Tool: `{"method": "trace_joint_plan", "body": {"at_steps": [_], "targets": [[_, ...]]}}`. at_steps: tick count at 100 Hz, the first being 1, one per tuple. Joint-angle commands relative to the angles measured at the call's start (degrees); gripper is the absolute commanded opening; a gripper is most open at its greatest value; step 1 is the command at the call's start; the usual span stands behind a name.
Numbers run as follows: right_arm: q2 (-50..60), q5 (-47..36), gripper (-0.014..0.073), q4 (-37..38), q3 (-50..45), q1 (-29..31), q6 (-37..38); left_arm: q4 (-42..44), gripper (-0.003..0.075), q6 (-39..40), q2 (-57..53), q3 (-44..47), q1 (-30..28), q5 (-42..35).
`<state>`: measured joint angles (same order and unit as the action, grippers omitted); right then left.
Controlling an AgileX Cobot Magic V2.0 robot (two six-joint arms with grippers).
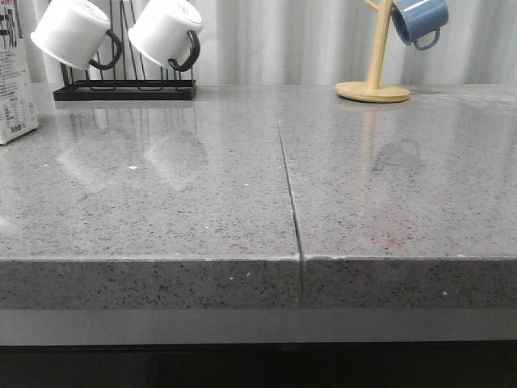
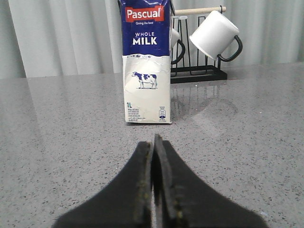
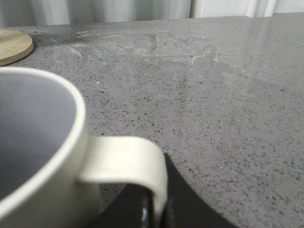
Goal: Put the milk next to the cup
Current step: 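Move the right gripper to the white HOME mug handle and grasp it, then carry the HOME mug with the right gripper toward the table center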
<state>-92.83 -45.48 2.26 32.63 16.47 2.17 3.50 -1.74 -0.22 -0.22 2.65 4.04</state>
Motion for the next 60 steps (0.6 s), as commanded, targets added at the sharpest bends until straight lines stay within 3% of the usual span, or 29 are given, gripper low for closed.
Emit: {"method": "trace_joint_plan", "body": {"at_steps": [1,60], "targets": [[3.6,-6.6,-0.0065,0.4,1.4,-1.9,1.0,-0.1,-0.0020,0.6,-1.8,2.5,-0.4,-4.7],[-0.8,-3.8,-0.0064,2.1,13.0,-29.6,3.8,-0.1,-0.0020,0.6,-1.8,2.5,-0.4,-4.7]]}}
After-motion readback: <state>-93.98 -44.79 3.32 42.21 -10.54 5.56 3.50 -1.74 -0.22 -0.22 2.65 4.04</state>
